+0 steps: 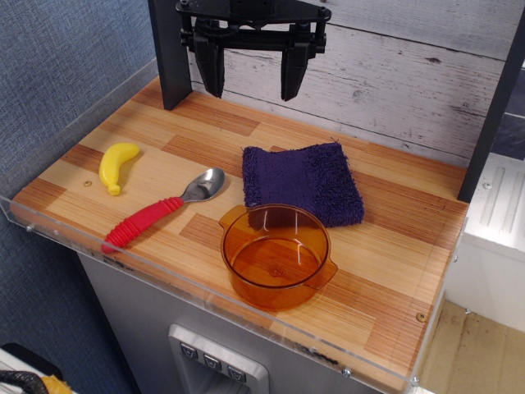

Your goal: PICK UP THE SPOON AND PUT INTO THE BOWL

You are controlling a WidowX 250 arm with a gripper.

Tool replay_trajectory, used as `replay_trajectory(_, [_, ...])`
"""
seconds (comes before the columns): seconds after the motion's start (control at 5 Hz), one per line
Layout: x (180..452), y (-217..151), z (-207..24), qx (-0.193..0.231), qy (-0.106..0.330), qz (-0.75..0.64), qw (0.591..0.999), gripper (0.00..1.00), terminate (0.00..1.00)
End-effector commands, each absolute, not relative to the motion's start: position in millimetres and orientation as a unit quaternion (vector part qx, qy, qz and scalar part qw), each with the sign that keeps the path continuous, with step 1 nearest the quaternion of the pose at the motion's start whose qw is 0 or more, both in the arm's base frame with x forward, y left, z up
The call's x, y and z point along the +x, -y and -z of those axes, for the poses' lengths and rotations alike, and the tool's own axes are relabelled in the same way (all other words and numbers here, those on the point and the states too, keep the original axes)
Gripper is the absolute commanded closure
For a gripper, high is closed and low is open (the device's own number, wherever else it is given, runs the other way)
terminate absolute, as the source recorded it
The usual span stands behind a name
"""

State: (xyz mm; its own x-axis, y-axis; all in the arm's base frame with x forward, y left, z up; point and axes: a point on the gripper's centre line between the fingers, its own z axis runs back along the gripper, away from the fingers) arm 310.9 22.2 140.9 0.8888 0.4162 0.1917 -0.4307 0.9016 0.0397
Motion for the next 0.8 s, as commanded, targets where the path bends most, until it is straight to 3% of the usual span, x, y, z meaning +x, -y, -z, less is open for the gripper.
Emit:
replay_trajectory(0.0, [310.9, -22.2, -140.9, 0.041, 0.090, -0.218, 0.971, 0.00, 0.00])
replay_trajectory(0.6, [268.9, -59.9, -126.3, 0.072, 0.058, -0.078, 0.993, 0.00, 0.00])
